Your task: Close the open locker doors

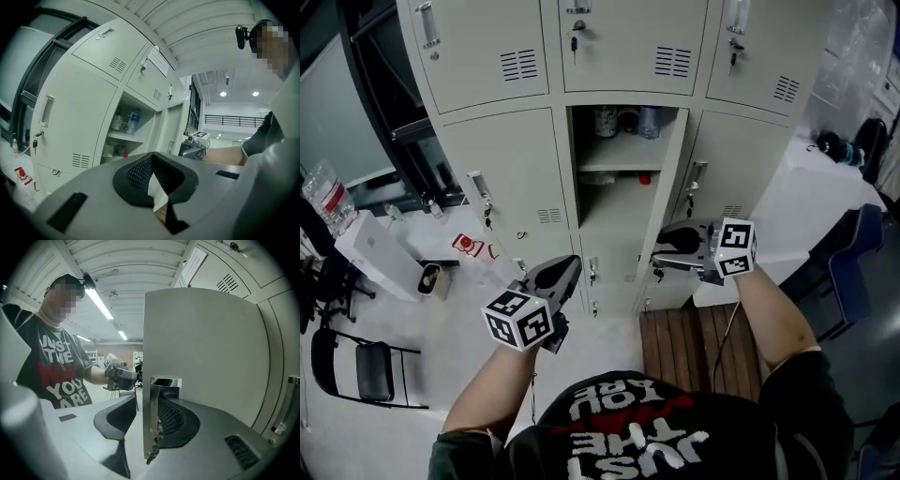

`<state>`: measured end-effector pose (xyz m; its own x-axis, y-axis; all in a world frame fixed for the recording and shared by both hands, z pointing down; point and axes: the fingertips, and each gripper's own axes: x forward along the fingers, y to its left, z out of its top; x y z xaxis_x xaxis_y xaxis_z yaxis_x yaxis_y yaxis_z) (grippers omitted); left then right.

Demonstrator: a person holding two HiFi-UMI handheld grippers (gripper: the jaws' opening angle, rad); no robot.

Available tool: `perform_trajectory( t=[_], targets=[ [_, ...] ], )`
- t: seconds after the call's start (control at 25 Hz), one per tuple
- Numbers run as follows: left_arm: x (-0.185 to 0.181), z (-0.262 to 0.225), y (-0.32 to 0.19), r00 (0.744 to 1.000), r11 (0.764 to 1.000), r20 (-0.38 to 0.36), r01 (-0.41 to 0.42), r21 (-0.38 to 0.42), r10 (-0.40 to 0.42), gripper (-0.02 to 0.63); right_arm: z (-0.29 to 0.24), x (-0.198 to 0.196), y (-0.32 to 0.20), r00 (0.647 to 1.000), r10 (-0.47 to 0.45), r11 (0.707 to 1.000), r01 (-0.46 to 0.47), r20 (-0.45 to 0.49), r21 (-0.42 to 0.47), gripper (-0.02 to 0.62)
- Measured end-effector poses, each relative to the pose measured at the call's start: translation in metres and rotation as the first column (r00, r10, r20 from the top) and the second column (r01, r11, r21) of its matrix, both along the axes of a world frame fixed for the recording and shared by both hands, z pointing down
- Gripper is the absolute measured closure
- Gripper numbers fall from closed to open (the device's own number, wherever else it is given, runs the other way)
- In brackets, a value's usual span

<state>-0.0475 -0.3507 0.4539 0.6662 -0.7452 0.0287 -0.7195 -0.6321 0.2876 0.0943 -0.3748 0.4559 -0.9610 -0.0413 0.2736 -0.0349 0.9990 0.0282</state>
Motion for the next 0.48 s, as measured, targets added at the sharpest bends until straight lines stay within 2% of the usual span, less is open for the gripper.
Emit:
perform_trajectory(
  t=[0.48],
  targets=[
    [-0.04,0.008,-0.004,0.999,0.999,-0.012,0.044,-0.015,-0.044,0.598,0.002,-0.041,-0.026,1.0,0.003,1.0,-0.003,-0.018,0.018,0.489]
  ],
)
